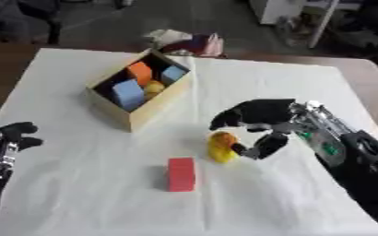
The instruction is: Pick up objects on the table and place them in the box.
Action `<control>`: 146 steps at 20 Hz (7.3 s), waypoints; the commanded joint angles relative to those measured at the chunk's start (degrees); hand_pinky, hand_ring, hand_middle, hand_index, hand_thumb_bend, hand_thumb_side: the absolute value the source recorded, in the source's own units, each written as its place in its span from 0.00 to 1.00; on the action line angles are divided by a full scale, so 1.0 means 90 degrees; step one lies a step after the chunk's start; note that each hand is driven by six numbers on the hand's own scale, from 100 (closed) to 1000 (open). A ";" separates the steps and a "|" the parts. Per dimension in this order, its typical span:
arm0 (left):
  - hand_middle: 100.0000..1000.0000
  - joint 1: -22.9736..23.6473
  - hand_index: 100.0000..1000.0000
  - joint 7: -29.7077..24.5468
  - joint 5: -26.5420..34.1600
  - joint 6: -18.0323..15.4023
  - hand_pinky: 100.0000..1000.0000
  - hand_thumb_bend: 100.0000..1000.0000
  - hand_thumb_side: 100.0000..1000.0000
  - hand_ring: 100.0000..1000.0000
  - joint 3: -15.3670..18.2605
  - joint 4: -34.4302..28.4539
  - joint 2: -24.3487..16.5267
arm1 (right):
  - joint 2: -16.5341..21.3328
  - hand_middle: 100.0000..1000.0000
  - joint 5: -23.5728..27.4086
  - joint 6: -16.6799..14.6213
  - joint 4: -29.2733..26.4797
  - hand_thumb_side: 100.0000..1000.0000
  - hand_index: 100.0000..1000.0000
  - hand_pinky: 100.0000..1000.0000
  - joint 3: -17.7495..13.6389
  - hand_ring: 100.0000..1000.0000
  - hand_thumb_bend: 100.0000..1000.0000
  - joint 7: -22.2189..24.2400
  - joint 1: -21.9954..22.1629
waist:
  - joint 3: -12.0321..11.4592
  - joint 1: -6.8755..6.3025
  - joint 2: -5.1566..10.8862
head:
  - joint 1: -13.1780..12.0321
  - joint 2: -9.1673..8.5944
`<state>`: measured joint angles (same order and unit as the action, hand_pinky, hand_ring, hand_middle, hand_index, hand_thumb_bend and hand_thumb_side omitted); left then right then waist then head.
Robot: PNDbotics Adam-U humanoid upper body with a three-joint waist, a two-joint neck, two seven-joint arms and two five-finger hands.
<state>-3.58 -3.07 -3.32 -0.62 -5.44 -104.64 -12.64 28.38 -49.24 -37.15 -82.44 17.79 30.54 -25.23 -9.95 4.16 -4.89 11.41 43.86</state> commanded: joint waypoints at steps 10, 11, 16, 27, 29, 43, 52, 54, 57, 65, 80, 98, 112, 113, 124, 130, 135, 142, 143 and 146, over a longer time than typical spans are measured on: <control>0.65 -0.0051 0.73 -0.0031 -0.0009 -0.0015 0.79 0.00 0.70 0.61 0.0008 -0.0077 -0.0077 | -0.0149 0.50 -0.0554 -0.0408 0.0419 0.02 0.65 0.56 0.0029 0.50 0.00 -0.0202 -0.0271 | 0.0000 -0.0070 0.0069 | 0.0053 0.0029; 0.65 -0.0050 0.73 -0.0031 -0.0009 -0.0015 0.79 0.00 0.70 0.61 0.0010 -0.0077 -0.0079 | -0.0161 0.42 -0.0592 -0.0358 0.0412 0.01 0.58 0.52 0.0011 0.43 0.00 -0.0435 -0.0291 | -0.0003 -0.0072 0.0070 | 0.0051 0.0029; 0.65 -0.0039 0.73 -0.0033 -0.0004 -0.0016 0.79 0.00 0.70 0.61 0.0012 -0.0079 -0.0074 | -0.0231 0.34 -0.0108 -0.0040 0.0395 0.00 0.50 0.43 -0.0206 0.35 0.00 -0.1180 -0.0579 | 0.0001 -0.0080 0.0085 | 0.0023 0.0029; 0.65 -0.0020 0.73 -0.0095 0.0040 -0.0021 0.79 0.00 0.69 0.61 -0.0042 -0.0086 0.0011 | -0.1051 0.32 0.0790 0.0712 0.2043 0.00 0.49 0.39 -0.0696 0.32 0.00 -0.1058 -0.2683 | -0.0121 -0.0251 0.0098 | 0.0100 0.0029; 0.65 -0.0029 0.73 -0.0125 0.0059 -0.0021 0.79 0.00 0.69 0.61 -0.0069 -0.0091 0.0041 | -0.1429 0.32 0.0428 0.0790 0.2608 0.00 0.50 0.41 -0.0866 0.34 0.00 -0.1182 -0.2985 | -0.0180 -0.0303 0.0081 | 0.0156 0.0029; 0.65 -0.0183 0.73 -0.0306 0.0154 -0.0012 0.79 0.00 0.70 0.62 -0.0228 -0.0099 0.0121 | -0.2664 0.43 -0.2672 0.2402 0.4190 0.00 0.62 0.47 -0.1786 0.43 0.00 -0.4402 -0.3462 | -0.0588 -0.0342 -0.0016 | 0.0573 0.0029; 0.65 -0.0192 0.73 -0.0302 0.0148 -0.0012 0.79 0.00 0.70 0.62 -0.0218 -0.0087 0.0120 | -0.2682 0.92 -0.3468 0.2209 0.4375 0.43 0.98 0.80 -0.1662 0.86 0.00 -0.3932 -0.3422 | -0.0583 -0.0311 -0.0011 | 0.0567 0.0029; 0.65 -0.0193 0.73 -0.0297 0.0147 -0.0010 0.79 0.00 0.70 0.62 -0.0212 -0.0086 0.0120 | -0.2658 0.94 -0.3503 0.2179 0.4285 0.46 0.99 0.81 -0.1686 0.88 0.00 -0.3926 -0.3403 | -0.0567 -0.0304 -0.0010 | 0.0555 0.0029; 0.65 -0.0189 0.73 -0.0283 0.0133 -0.0007 0.79 0.00 0.70 0.62 -0.0193 -0.0077 0.0119 | -0.2558 0.94 -0.3188 0.2044 0.3962 0.41 0.99 0.79 -0.1673 0.86 0.00 -0.3964 -0.3370 | -0.0521 -0.0284 -0.0012 | 0.0512 0.0029; 0.65 -0.0154 0.73 -0.0206 0.0077 -0.0013 0.79 0.00 0.70 0.62 -0.0111 -0.0066 0.0075 | -0.1806 0.87 -0.0885 0.1672 0.2230 0.19 0.97 0.72 -0.1263 0.78 0.00 -0.3359 -0.3040 | -0.0339 -0.0216 0.0006 | 0.0352 0.0029; 0.65 -0.0100 0.73 0.0009 -0.0030 -0.0009 0.79 0.00 0.69 0.62 0.0089 -0.0080 -0.0041 | 0.0300 0.93 0.2355 0.0183 -0.1676 0.55 1.00 0.81 -0.0009 0.86 0.00 0.1321 -0.0384 | -0.0093 -0.0123 0.0012 | 0.0029 0.0029; 0.66 -0.0101 0.73 -0.0053 -0.0051 0.0009 0.79 0.00 0.71 0.63 0.0062 -0.0056 -0.0022 | -0.0142 0.99 -0.0383 -0.1279 -0.0643 0.40 1.00 0.90 0.0751 0.95 0.10 0.1674 -0.0572 | -0.0153 -0.0101 -0.0001 | 0.0048 0.0029; 0.66 -0.0132 0.73 -0.0094 -0.0067 0.0008 0.79 0.00 0.71 0.63 0.0038 -0.0046 -0.0047 | 0.0393 1.00 -0.0933 -0.1646 -0.1019 0.24 1.00 0.92 0.1462 0.97 0.27 0.1221 -0.0821 | -0.0198 -0.0034 0.0009 | 0.0047 0.0029; 0.66 -0.0133 0.73 -0.0094 -0.0066 0.0008 0.79 0.00 0.71 0.63 0.0038 -0.0048 -0.0047 | 0.0405 1.00 -0.0959 -0.1646 -0.1048 0.23 1.00 0.92 0.1539 0.97 0.27 0.1212 -0.0864 | -0.0206 -0.0037 0.0007 | 0.0049 0.0029; 0.66 -0.0158 0.73 -0.0119 -0.0057 0.0007 0.79 0.00 0.71 0.63 0.0013 -0.0062 -0.0015 | 0.0445 0.99 -0.0940 -0.1647 -0.1107 0.16 1.00 0.93 0.2118 0.98 0.28 0.1135 -0.1308 | -0.0295 -0.0070 -0.0041 | 0.0111 0.0029; 0.66 -0.0166 0.73 -0.0119 -0.0064 0.0007 0.79 0.00 0.71 0.63 0.0013 -0.0063 0.0000 | 0.0411 0.99 -0.1003 -0.1647 -0.0998 0.16 1.00 0.93 0.2235 0.98 0.27 0.1101 -0.1328 | -0.0332 -0.0072 -0.0069 | 0.0115 0.0029; 0.66 -0.0172 0.73 -0.0124 -0.0063 0.0008 0.79 0.00 0.71 0.63 0.0010 -0.0062 0.0012 | 0.0371 0.98 -0.1160 -0.1647 -0.0902 0.17 1.00 0.93 0.2324 0.97 0.27 0.1027 -0.1308 | -0.0357 -0.0069 -0.0078 | 0.0125 0.0029; 0.66 -0.0179 0.73 -0.0123 -0.0060 0.0009 0.79 0.00 0.71 0.63 0.0013 -0.0064 0.0025 | 0.0301 0.93 -0.1413 -0.1647 -0.0679 0.17 1.00 0.91 0.2368 0.95 0.24 0.0848 -0.1254 | -0.0377 -0.0072 -0.0092 | 0.0143 0.0029; 0.66 -0.0181 0.73 -0.0125 -0.0060 0.0008 0.79 0.00 0.71 0.63 0.0012 -0.0064 0.0026 | 0.0293 0.93 -0.1435 -0.1647 -0.0649 0.17 1.00 0.91 0.2368 0.95 0.24 0.0819 -0.1249 | -0.0378 -0.0072 -0.0093 | 0.0141 0.0029; 0.66 -0.0180 0.73 -0.0122 -0.0062 0.0009 0.79 0.00 0.71 0.63 0.0016 -0.0063 0.0029 | 0.0278 0.90 -0.1466 -0.1647 -0.0569 0.12 0.97 0.90 0.2343 0.93 0.21 0.0669 -0.1221 | -0.0379 -0.0072 -0.0095 | 0.0141 0.0029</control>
<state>-4.54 -3.99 -3.56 -0.47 -5.39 -104.45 -12.07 30.46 -61.97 -41.34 -87.55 39.57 26.56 -35.65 -13.35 3.94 -6.29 12.66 43.86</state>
